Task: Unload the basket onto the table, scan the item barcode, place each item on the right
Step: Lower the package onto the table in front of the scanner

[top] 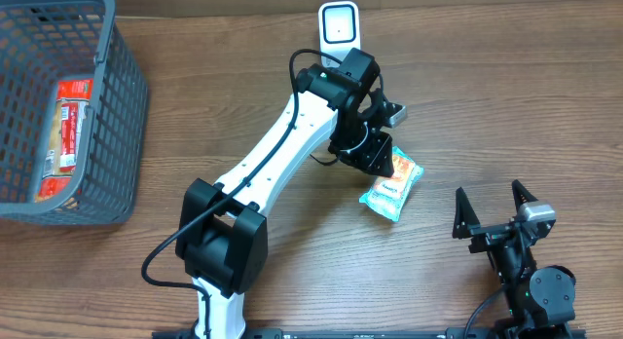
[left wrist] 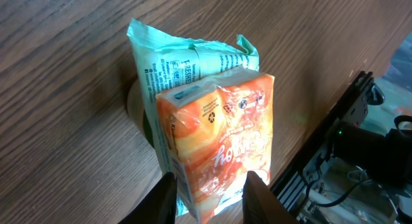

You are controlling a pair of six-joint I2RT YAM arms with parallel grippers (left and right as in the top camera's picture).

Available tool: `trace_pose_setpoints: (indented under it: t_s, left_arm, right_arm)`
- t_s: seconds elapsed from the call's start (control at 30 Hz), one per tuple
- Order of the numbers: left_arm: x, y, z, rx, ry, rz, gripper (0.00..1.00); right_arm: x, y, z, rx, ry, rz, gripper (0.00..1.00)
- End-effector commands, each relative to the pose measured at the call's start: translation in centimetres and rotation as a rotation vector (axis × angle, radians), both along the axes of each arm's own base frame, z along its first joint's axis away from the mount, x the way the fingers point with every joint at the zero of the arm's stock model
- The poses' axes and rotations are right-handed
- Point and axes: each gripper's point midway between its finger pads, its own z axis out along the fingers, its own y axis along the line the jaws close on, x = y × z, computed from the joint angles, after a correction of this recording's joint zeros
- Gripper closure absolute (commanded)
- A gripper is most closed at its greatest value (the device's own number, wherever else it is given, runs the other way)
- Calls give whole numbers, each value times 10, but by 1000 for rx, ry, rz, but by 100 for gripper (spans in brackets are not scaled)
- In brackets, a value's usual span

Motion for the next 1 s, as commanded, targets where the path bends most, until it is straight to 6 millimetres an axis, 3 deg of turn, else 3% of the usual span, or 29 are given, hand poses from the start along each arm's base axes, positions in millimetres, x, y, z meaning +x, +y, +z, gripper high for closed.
trace_pose_setpoints:
  t_s: [0.0,0.7,0.97]
  left_arm:
    - [1,-7,-5,13,-1,-8,74]
    - [3,-10,-6,20,-26,-14,70]
    - [11,1,-14,109,-45,54,67]
  right_arm:
    - [0,0,-3,-6,-2,1,0]
    - [0,0,-3,-6,-2,1,0]
    - [0,0,-3,-6,-2,1,0]
